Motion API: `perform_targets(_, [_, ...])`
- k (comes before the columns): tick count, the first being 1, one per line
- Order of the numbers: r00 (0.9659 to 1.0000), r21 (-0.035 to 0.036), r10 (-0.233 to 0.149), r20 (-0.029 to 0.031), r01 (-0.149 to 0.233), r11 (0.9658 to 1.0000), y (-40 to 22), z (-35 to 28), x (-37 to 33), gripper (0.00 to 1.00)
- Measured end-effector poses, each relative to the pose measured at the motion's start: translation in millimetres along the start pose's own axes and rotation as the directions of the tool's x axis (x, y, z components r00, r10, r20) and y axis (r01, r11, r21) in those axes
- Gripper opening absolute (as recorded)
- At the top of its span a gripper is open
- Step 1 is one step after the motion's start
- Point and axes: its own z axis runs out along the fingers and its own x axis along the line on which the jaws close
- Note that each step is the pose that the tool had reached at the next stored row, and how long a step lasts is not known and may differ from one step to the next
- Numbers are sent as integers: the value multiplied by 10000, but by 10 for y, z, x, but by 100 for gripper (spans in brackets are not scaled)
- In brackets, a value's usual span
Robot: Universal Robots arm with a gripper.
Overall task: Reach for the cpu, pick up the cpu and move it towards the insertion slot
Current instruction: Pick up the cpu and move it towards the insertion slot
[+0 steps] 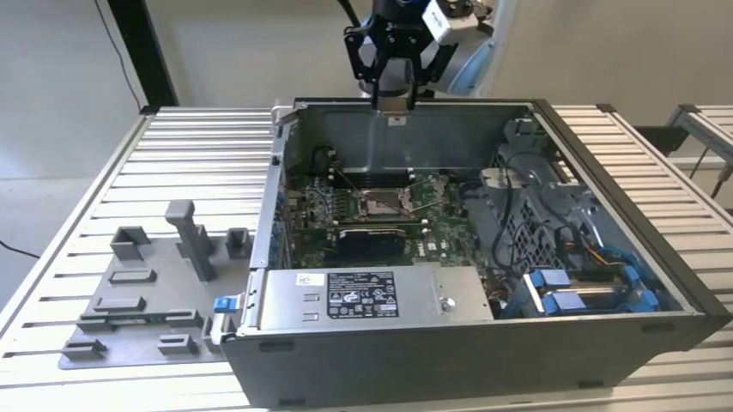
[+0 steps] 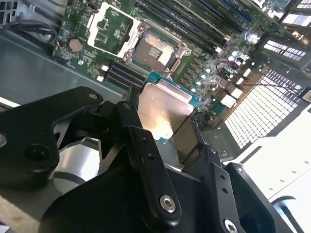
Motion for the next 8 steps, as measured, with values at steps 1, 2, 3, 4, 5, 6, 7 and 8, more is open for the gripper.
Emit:
perform_targets(1, [10000,2,-32,-3,32,10000,4,0,-1,0])
perform_targets(2, [10000,1,-35,-4,35,10000,4,0,-1,0])
perform_targets(3, [10000,1,-38,-4,38,10000,4,0,-1,0])
perform_targets(4, [10000,1,-41,-4,41,10000,4,0,-1,0])
perform_targets(5, [10000,1,-50,-5,50,10000,4,0,-1,0])
perform_targets(6, [10000,2,-60,-6,60,10000,4,0,-1,0])
perform_targets(7, [10000,2,-63,-6,63,10000,4,0,-1,0])
perform_targets(8, [10000,1,-65,-6,65,10000,4,0,-1,0])
